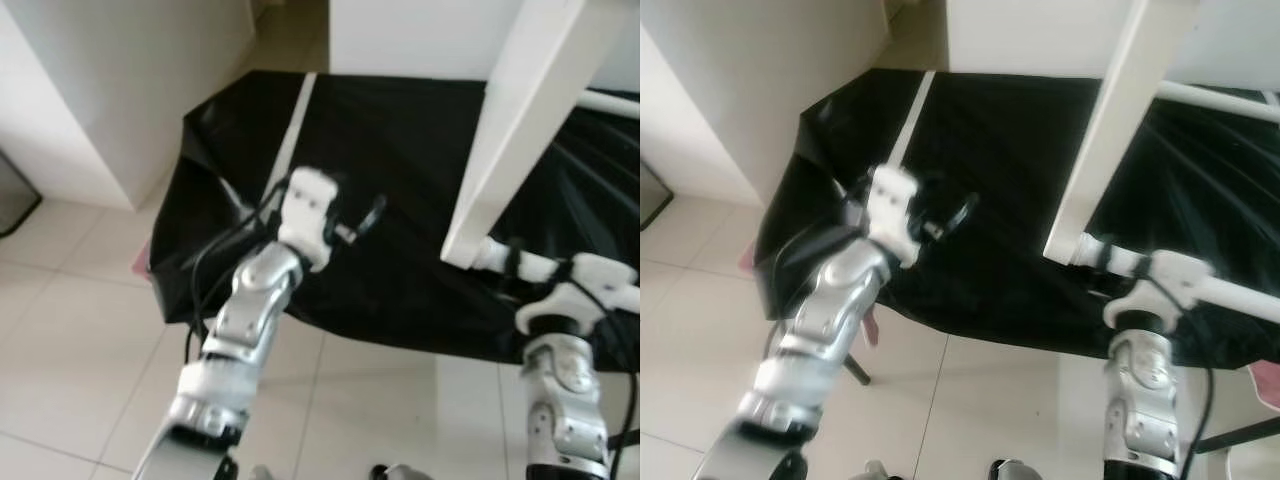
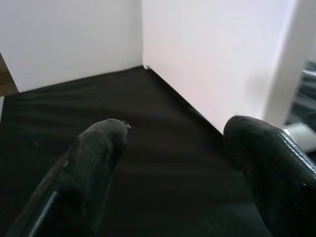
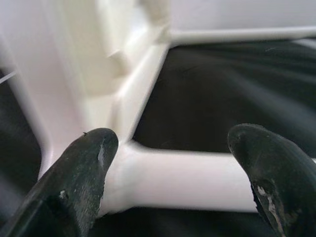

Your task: Building children table

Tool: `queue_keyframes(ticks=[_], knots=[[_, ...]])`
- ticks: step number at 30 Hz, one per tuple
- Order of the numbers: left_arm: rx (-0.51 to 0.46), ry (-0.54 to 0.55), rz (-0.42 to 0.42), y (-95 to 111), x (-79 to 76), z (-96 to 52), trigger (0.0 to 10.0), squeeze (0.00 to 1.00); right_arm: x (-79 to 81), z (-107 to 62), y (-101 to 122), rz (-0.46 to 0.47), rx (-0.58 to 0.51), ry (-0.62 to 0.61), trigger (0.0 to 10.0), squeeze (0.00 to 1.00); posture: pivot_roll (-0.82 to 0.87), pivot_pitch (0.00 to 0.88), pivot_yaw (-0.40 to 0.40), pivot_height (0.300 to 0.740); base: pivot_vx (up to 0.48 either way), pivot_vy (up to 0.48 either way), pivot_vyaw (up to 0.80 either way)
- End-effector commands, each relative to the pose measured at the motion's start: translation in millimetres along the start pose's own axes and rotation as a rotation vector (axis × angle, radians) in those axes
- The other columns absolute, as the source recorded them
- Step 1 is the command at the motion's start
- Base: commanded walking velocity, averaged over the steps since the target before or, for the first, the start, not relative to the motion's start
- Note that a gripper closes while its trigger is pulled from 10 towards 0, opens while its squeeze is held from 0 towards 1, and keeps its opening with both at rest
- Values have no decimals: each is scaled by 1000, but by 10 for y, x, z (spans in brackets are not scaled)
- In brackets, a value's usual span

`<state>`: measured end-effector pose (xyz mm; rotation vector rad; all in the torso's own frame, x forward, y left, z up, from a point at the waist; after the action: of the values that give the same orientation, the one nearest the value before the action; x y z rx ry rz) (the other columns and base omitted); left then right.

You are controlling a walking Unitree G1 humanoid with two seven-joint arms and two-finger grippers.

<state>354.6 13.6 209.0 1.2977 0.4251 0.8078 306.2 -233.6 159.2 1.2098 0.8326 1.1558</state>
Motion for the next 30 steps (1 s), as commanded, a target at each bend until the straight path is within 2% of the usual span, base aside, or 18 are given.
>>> queue_keyframes(ticks=[1, 2, 3, 6, 7, 10, 13, 14, 17, 19, 22, 24, 27, 30], knots=[[-3, -32, 20, 24, -49, -6, 10000, 0, 26, 8, 3, -10, -9, 21, 10000, 0, -8, 30, -1, 740, 0, 0, 0], [-2, -38, 26, 19, -64, -20, 10000, 0, 50, 15, -10, -12, -5, 33, 10000, 0, -6, 23, -4, 740, 0, 0, 0], [-12, -71, 16, 41, -136, -91, 10000, 0, 169, 27, -32, -25, -4, 98, 10000, 0, 1, 17, -10, 740, 0, 0, 0], [-18, -88, 7, 66, -180, -135, 10000, 0, 214, 33, -45, -29, -4, 122, 10000, 0, 4, 15, -13, 740, 0, 0, 0], [-30, -112, -18, 112, -231, -193, 10000, 0, 261, 34, -59, -14, -5, 148, 10000, 1000, 11, 12, -19, 740, 0, 0, 0], [-52, -207, -75, 186, -376, -346, 10000, 0, 316, 51, -103, -30, -9, 161, 10000, 1000, 15, 8, -26, 740, 0, 0, 0], [-52, -262, -68, 193, -459, -417, 10000, 0, 343, 72, -127, -49, -13, 162, 10000, 1000, 18, 6, -30, 740, 0, 0, 0], [-39, -299, -62, 167, -521, -459, 10000, 0, 369, 96, -134, -46, -13, 162, 10000, 0, 23, 4, -34, 740, 0, 0, 0], [-28, -325, -59, 147, -564, -488, 10000, 0, 387, 112, -138, -42, -13, 162, 10000, 0, 23, 4, -34, 740, 0, 0, 0], [2, -371, -56, 98, -645, -538, 10000, 0, 434, 155, -152, -28, -9, 163, 10000, 0, 31, 4, -38, 740, 0, 0, 0], [45, -418, -98, 72, -723, -597, 10000, 0, 509, 236, -175, -31, -10, 157, 10000, 0, 35, 5, -39, 740, 0, 0, 0], [49, -421, -104, 76, -728, -606, 10000, 0, 514, 242, -178, -33, -12, 156, 10000, 0, 35, 5, -39, 740, 0, 0, 0], [48, -457, -118, 119, -748, -646, 10000, 0, 583, 373, -227, -37, 4, 96, 10000, 0, 50, 9, -45, 740, 0, 0, 0], [48, -462, -118, 122, -759, -655, 10000, 0, 603, 413, -232, -41, 4, 79, 10000, 0, 56, 13, -46, 740, 0, 0, 0]])
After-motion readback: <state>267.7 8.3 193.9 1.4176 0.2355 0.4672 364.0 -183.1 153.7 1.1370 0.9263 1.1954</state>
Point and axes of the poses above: a point about 5 cm out from each wrist's last joint towards the gripper, its own z axis pointing out of the wrist towards the gripper, its own y axis along the axis of the wrist's last joint, x = y × z, the point moved 5 cm from there along z, pointing out of the wrist towards the gripper
